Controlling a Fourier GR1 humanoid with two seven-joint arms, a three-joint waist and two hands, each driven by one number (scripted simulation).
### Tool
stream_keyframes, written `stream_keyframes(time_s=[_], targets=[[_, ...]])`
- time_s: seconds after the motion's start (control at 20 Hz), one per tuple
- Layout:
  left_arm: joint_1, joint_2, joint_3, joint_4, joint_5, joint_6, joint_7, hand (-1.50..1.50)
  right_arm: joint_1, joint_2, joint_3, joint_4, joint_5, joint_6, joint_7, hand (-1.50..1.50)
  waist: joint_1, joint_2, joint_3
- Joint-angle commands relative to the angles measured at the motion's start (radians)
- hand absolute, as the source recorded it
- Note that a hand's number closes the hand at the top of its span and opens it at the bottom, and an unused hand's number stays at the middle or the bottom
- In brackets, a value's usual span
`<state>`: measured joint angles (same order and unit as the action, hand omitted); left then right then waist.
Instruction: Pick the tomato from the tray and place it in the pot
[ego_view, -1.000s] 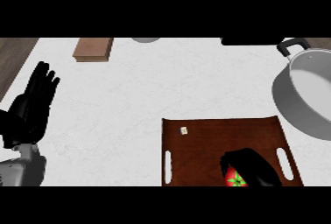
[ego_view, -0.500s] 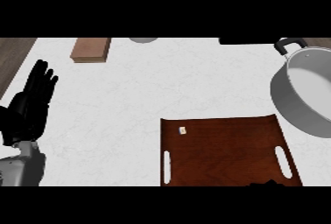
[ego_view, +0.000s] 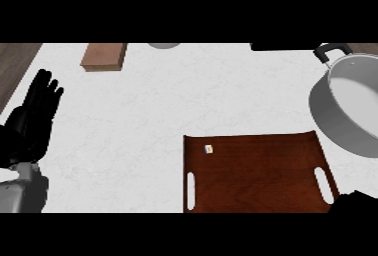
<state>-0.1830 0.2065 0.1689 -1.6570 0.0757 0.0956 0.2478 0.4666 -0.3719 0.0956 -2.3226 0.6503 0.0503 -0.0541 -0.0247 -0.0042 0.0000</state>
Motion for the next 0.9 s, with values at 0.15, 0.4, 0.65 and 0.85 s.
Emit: stream_keyframes(time_s=[0.15, 0.4, 0.65, 0.85], targets=[[0.004, 0.006, -0.005, -0.012, 0.002, -0.014, 0.006, 0.00, -0.121, -0.032, -0.366, -0.028, -0.313, 0.058, 0.078, 1.50, 0.019, 0.003, 0.000], [-0.054, 0.007, 0.009, 0.020, 0.012, -0.010, 0.013, 0.00, -0.285, -0.105, -0.516, 0.136, -0.514, 0.140, 0.152, 1.50, 0.025, 0.005, 0.000], [-0.040, -0.002, 0.006, 0.049, 0.005, -0.014, -0.009, 0.00, -0.403, -0.163, -0.582, 0.416, -0.527, 0.169, 0.061, 1.50, 0.028, 0.005, 0.000], [-0.006, -0.040, -0.045, -0.028, -0.023, 0.007, 0.003, 0.00, -0.535, -0.163, -0.518, 0.685, -0.406, 0.102, -0.059, 1.50, 0.043, 0.007, 0.001]])
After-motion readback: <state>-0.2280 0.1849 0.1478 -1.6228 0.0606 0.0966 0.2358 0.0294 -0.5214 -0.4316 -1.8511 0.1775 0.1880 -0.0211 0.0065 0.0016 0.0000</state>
